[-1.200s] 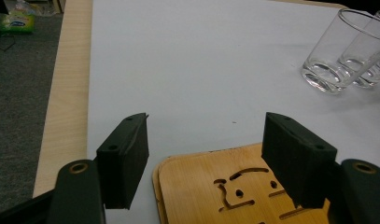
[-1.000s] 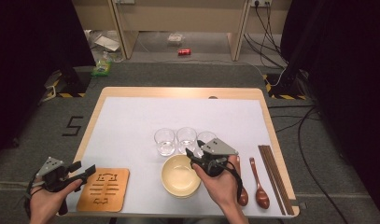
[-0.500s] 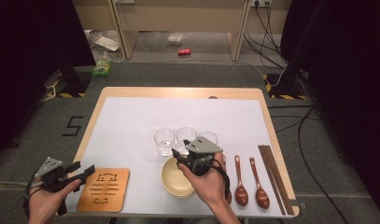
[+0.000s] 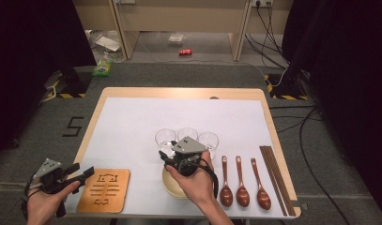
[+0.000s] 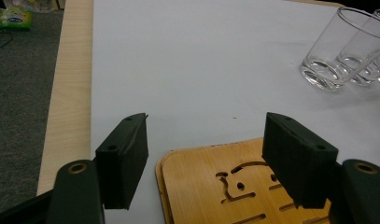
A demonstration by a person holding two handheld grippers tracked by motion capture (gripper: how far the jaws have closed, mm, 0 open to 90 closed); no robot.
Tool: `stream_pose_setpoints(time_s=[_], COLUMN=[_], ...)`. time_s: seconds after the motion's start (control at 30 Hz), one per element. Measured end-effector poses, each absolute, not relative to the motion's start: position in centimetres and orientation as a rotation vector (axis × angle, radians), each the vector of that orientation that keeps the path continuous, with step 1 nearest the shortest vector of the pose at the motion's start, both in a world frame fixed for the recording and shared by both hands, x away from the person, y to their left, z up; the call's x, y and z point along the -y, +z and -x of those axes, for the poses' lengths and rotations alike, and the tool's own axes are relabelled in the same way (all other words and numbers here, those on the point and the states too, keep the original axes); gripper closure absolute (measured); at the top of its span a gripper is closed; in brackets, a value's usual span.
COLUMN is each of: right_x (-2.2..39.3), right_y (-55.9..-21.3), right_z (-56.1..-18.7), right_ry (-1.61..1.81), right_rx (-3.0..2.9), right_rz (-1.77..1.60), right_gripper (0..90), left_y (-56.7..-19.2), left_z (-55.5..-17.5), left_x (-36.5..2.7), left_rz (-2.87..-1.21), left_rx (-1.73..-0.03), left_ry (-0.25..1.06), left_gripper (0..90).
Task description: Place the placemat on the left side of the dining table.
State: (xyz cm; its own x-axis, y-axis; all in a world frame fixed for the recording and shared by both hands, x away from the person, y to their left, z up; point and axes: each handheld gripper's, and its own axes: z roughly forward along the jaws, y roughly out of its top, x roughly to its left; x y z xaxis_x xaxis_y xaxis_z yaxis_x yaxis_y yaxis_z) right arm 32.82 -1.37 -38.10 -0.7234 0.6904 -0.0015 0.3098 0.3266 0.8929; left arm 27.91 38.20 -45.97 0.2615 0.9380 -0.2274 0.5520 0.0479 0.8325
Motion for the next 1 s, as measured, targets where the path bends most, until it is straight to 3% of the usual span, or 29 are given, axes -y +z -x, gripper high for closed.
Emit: stream_pose_setpoints(time_s=[1.0], right_x=[-6.5], right_y=[-38.3], right_z=[-32.1], right_ry=[1.401], right_rx=[-2.356], right_rz=[-0.724], right_gripper=[47.7], left_y=[-46.3], left_z=[-27.1], left_x=[-39.4], left_rz=[-1.608], left_rx=[-1.416], left_ry=[0.495], left_gripper=[30.7])
